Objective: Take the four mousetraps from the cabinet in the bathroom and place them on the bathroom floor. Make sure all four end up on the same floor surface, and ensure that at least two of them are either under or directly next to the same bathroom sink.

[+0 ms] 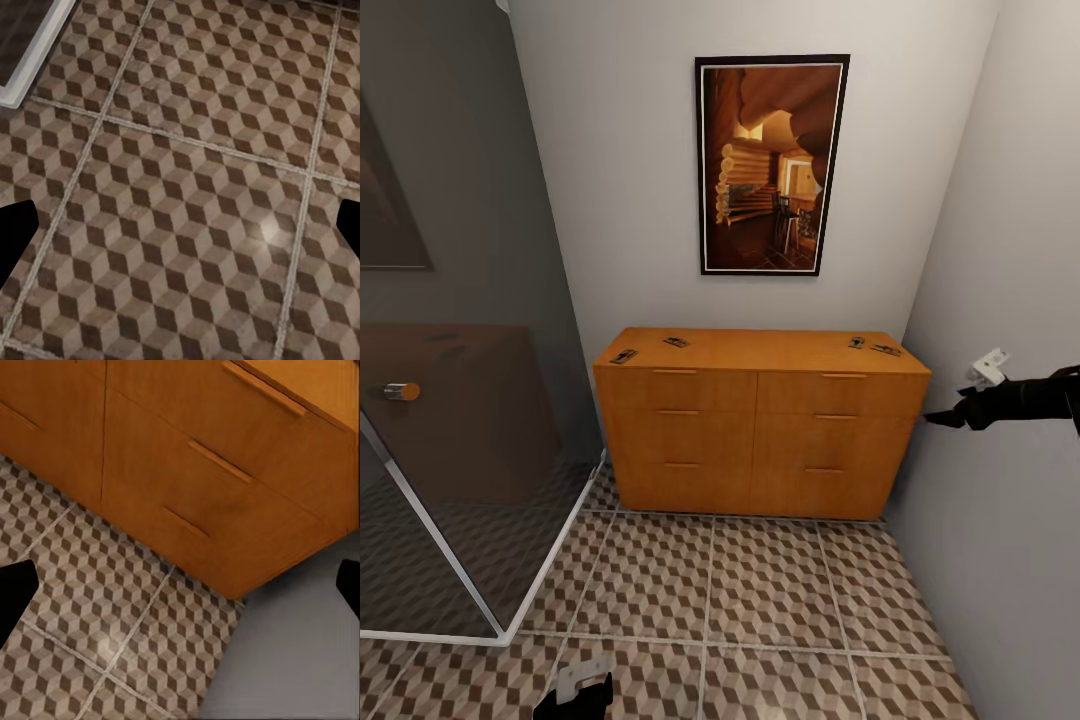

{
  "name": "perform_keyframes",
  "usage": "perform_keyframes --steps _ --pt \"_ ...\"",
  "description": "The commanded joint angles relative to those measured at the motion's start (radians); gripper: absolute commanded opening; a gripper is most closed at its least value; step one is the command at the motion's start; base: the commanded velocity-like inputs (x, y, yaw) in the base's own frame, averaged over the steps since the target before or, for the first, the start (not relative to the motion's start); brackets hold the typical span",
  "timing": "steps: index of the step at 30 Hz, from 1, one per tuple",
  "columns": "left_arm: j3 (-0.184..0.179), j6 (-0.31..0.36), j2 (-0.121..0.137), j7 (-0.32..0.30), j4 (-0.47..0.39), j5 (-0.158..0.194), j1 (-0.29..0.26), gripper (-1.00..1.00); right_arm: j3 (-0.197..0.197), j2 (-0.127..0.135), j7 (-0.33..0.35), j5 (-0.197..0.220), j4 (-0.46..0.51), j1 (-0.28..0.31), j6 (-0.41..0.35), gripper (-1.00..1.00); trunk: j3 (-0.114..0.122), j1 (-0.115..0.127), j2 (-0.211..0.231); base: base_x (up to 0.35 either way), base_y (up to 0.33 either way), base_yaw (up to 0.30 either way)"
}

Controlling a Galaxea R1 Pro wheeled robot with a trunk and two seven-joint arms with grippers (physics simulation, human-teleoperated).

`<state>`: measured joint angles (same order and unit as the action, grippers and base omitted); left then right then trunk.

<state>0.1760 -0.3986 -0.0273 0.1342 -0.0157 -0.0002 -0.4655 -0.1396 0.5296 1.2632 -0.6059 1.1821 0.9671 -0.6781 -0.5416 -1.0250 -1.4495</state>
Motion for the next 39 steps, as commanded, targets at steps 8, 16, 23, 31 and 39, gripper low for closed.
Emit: perform_keyframes --steps 8,16,23,31,39 --pt "0.002 -0.003 0.000 0.002 0.001 -0.001 -0.001 1.00 -0.037 0.052 0.185 0.027 -0.001 0.002 0.015 1.00 -0.001 0.000 -0.001 0.000 0.000 0.000" --pt "0.002 -0.002 0.000 0.002 0.002 -0.001 -0.001 1.00 -0.055 0.058 0.209 0.029 0.000 0.001 0.010 1.00 -0.001 0.000 -0.001 0.000 0.000 0.000" --pt "0.002 -0.002 0.000 -0.017 0.002 -0.001 -0.001 1.00 -0.058 0.058 0.201 0.027 0.001 0.001 0.003 1.00 -0.001 0.000 -0.001 0.000 0.000 0.000" --pt "-0.001 -0.002 -0.002 -0.063 0.019 -0.007 -0.001 1.00 -0.058 0.058 0.140 0.026 0.001 0.001 -0.028 1.00 -0.001 0.000 -0.001 0.000 0.000 0.000" --pt "-0.059 0.001 -0.007 -0.067 0.027 -0.116 -0.001 1.00 -0.055 0.059 -0.006 0.028 0.001 0.001 -0.101 1.00 -0.001 0.000 -0.001 0.000 0.000 0.000"
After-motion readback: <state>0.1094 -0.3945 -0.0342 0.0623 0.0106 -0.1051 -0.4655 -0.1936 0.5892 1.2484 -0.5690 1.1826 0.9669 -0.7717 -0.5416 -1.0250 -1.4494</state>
